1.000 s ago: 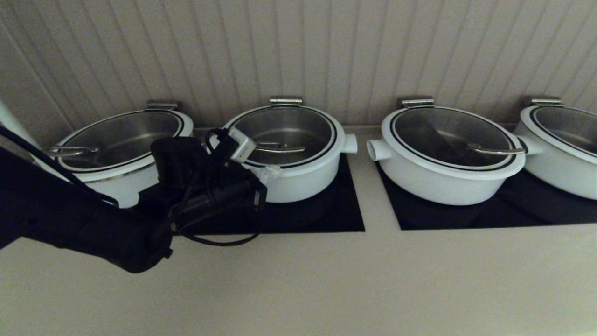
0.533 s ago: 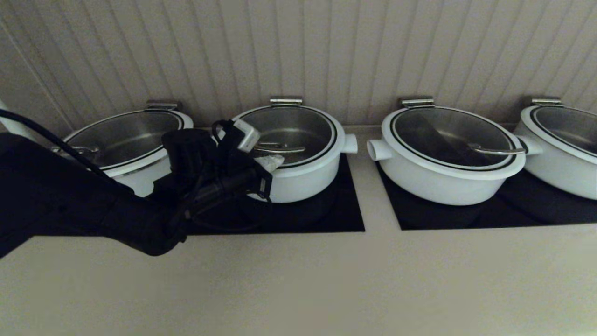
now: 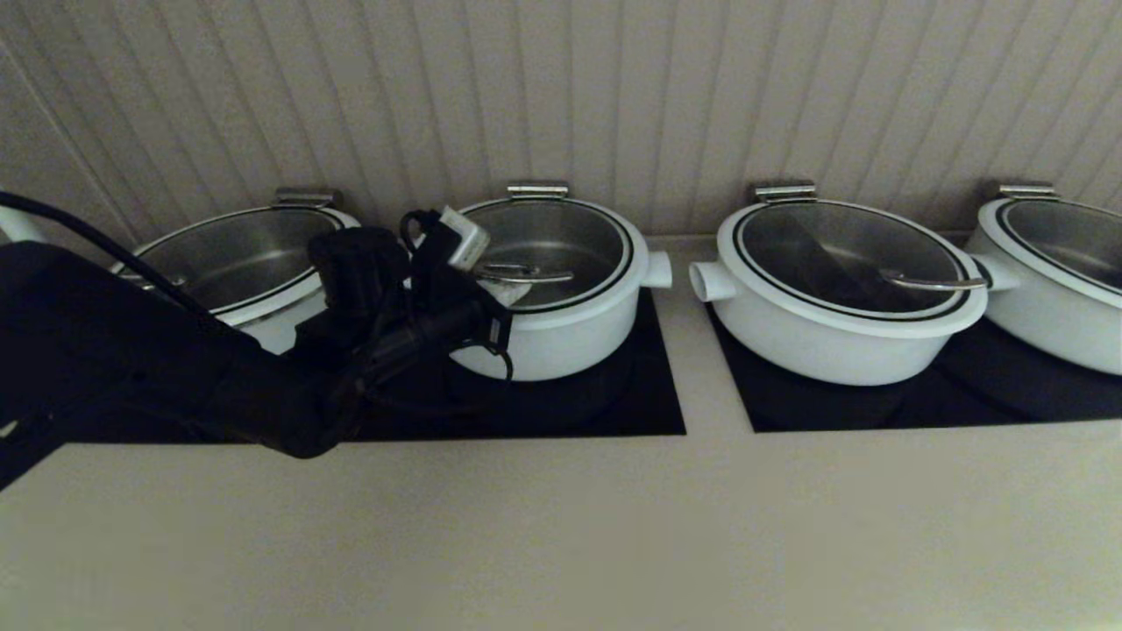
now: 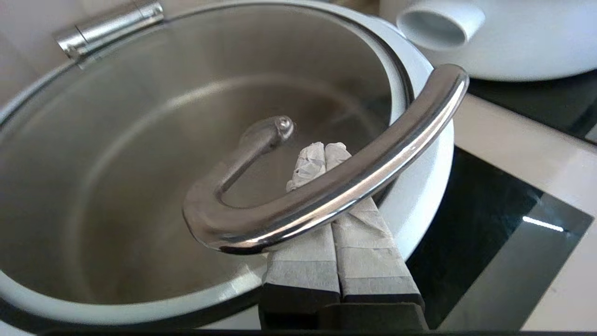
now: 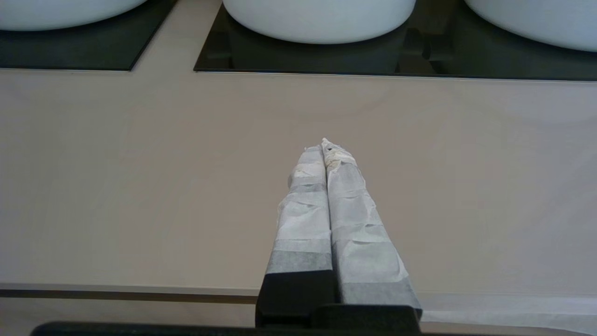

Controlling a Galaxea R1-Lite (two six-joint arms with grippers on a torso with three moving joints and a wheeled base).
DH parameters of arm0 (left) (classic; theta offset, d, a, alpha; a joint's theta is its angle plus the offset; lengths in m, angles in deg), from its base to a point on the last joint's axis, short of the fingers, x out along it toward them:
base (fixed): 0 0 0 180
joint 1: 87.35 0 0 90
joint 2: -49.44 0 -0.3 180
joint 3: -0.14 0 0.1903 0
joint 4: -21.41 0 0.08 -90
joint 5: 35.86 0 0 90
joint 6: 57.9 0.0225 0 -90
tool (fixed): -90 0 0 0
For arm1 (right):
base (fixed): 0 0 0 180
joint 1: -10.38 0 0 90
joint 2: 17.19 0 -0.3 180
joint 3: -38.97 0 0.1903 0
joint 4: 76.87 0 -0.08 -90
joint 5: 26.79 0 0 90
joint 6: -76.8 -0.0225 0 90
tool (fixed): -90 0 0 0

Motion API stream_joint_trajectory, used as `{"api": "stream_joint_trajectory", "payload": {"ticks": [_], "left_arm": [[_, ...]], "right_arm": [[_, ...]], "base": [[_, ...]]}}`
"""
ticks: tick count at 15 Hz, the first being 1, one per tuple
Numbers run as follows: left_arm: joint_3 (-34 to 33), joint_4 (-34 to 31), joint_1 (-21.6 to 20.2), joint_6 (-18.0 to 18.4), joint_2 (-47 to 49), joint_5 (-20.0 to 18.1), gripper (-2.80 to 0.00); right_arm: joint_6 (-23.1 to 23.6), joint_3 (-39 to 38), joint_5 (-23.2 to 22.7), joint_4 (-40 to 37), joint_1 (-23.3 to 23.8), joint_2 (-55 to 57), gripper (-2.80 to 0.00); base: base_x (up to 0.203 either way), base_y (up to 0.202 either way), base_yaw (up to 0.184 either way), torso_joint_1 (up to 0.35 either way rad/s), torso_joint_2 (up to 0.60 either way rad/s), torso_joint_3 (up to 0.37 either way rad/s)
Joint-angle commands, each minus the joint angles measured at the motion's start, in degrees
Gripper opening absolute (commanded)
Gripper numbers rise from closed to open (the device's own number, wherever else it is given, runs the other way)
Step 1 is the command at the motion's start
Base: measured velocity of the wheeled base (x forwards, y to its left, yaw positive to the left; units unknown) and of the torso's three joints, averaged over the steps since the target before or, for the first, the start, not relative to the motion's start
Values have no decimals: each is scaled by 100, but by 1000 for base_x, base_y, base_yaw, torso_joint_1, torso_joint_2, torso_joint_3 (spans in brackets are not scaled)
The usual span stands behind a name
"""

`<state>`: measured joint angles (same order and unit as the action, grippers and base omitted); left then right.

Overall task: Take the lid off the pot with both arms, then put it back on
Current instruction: Open the food pot lid a small opening with the left arm

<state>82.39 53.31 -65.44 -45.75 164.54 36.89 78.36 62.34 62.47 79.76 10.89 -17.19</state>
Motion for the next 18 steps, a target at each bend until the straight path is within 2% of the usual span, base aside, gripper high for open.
{"api": "stream_joint_trajectory", "payload": {"ticks": [1,6,13,18], "left_arm": [[89,2,-11,6,-49,-6,-280],[160,-246,-20,110,-175,-8,-280],[929,-984,-17,251,-201,-23,-280],[1160,-1104,-20,331,-199,-33,-280]], "right_arm": [[2,0,-5,0,-1,0,-280],[2,0,-12,0,2,0,-280],[4,0,-14,4,-3,0,-280],[55,0,-23,9,2,0,-280]], "base": [[0,0,0,0,0,0],[0,0,0,0,0,0],[0,0,0,0,0,0],[0,0,0,0,0,0]]}}
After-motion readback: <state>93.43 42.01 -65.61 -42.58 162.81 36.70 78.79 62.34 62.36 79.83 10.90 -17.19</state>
